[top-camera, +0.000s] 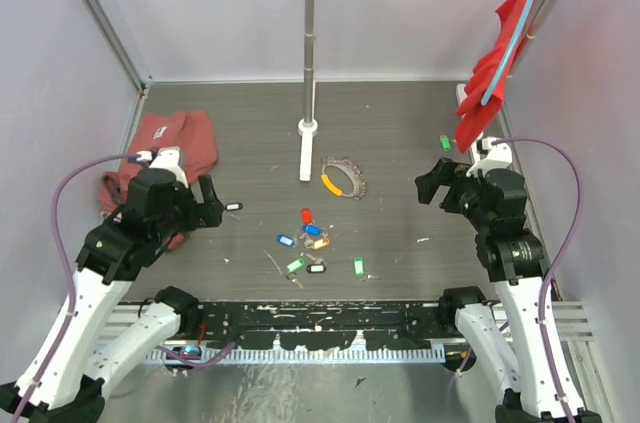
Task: Put the keys on the keyring
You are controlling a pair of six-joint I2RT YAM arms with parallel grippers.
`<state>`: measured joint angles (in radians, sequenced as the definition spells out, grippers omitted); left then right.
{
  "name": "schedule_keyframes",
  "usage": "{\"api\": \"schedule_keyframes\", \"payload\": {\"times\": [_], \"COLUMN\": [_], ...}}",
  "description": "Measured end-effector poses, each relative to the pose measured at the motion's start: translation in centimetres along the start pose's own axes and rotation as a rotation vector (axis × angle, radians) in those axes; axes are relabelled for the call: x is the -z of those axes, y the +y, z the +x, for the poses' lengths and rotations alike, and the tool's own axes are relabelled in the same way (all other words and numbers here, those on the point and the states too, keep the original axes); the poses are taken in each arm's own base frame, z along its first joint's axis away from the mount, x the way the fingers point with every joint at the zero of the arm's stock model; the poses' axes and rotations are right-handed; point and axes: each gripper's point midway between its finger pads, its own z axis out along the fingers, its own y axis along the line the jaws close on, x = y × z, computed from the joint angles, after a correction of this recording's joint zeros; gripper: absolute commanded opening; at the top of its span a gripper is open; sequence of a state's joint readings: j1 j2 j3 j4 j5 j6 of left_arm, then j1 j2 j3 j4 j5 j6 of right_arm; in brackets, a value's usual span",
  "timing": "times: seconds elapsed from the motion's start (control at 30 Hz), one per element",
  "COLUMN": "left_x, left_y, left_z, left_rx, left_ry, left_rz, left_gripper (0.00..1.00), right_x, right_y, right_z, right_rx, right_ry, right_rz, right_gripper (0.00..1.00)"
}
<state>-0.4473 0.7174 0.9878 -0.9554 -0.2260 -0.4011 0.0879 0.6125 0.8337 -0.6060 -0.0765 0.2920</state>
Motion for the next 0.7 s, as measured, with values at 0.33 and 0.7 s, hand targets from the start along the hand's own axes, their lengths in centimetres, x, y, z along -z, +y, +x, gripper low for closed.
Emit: {"api": "schedule_keyframes", "payload": {"times": [0.33, 0.7], "left_x": [3.8, 3.3], "left_y": [0.5, 0.2], "left_z": [-1.0, -1.6], "left_rx": [0.032, 0.0], "left_ry": [-0.072, -0.052], "left_rz": [0.03, 0.026], "left_gripper": [0.98, 0.98], "right_x": [0.4, 1.2], "right_y": [0.7, 1.0], "right_z": [1.6, 1.5], "right_rx": [-0.024, -0.092], "right_ry": [0.055, 0.121], "right_rz": [-0.051, -0.022], "right_gripper": [1.0, 1.0]}}
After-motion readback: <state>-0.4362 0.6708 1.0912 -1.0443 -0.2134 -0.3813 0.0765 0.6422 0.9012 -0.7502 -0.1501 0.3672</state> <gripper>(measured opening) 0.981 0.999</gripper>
